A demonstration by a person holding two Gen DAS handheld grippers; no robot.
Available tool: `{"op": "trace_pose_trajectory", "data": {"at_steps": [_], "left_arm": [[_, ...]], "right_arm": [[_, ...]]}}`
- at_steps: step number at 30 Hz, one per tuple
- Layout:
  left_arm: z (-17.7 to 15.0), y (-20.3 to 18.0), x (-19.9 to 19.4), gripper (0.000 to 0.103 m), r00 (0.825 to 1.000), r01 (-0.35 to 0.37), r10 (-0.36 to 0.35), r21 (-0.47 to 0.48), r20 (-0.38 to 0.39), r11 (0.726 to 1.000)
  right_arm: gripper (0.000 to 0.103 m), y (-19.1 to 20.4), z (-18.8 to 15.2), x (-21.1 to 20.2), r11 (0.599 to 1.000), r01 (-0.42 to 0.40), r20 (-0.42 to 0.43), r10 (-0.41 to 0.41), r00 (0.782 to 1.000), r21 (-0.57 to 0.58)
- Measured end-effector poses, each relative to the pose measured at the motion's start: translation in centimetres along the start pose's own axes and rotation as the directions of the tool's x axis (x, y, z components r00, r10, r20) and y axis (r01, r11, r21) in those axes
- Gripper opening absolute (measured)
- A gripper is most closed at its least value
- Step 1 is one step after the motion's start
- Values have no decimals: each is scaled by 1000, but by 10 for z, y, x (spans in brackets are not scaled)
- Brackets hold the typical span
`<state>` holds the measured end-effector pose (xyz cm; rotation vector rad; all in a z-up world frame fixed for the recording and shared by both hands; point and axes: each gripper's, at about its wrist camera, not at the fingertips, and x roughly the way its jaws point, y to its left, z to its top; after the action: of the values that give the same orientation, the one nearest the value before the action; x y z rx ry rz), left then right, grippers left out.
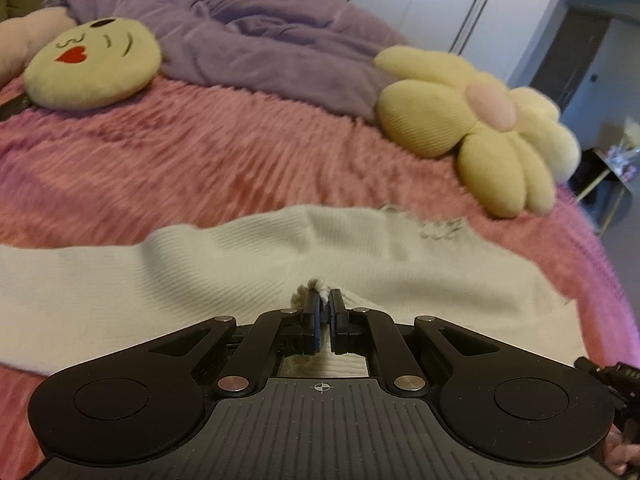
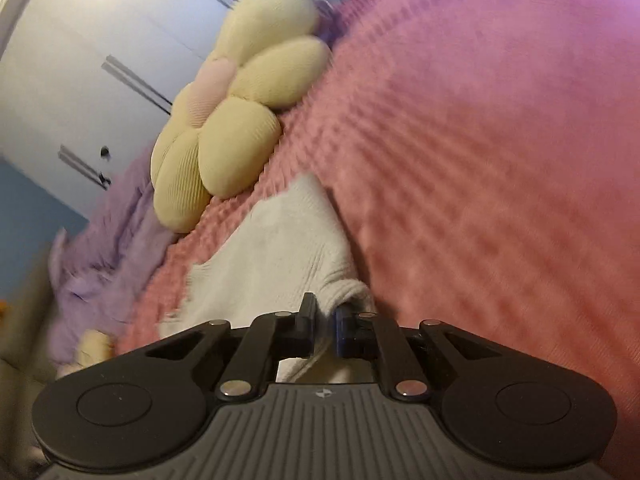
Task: Fold small clothes
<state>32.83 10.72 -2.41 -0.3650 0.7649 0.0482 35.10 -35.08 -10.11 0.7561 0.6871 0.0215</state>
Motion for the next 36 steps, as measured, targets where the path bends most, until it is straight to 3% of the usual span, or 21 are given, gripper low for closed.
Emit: {"op": "trace_pose_trajectory", "data": {"at_steps": [3,6,7,11,12,14,16,18,21,24,27,29,33,36], "left_arm": [[-5,-6,16,6,997,-68,70,46,-27,997],[-14,-5,39,9,976,-157,169,97,-139,983],[-17,-4,38,13,974,-163,176,99,-141,982],[-21,0,20,25,985,-131,141,97,-102,987],[-21,0,16,25,987,-119,128,91,-98,989],[-22,-1,13,25,989,-94,102,77,-108,993],[-25,-6,16,27,990,-61,69,67,-126,996],[-29,-11,21,33,988,-68,78,79,-132,995],[-35,-17,28,33,984,-88,103,104,-148,991],[-34,-18,29,33,984,-91,107,113,-145,989],[-32,-19,36,33,983,-98,113,111,-143,989],[-33,-20,45,33,980,-112,128,111,-153,987],[-33,-22,48,38,976,-135,152,114,-154,984],[-32,-19,36,40,978,-123,137,96,-159,988]], "right_arm": [[8,0,-2,-7,996,48,51,-45,998,-71],[8,3,-9,6,982,101,-6,-103,995,-158],[8,7,-11,6,973,106,-17,-111,994,-203],[29,17,-8,-13,962,104,-48,-120,992,-252],[36,20,-9,-21,958,117,-31,-129,991,-262],[39,32,-12,-36,935,156,34,-153,988,-318],[39,45,-18,-44,920,138,68,-121,990,-367],[37,62,-27,-38,896,93,39,-85,996,-435],[32,81,-43,-15,850,42,-25,-65,998,-525],[31,88,-51,5,787,118,1,-148,989,-606],[22,73,-46,20,743,241,41,-277,960,-624],[17,60,-38,22,747,248,45,-281,959,-617],[16,59,-38,23,696,259,63,-294,954,-670],[17,63,-39,22,693,268,62,-308,949,-670]]}}
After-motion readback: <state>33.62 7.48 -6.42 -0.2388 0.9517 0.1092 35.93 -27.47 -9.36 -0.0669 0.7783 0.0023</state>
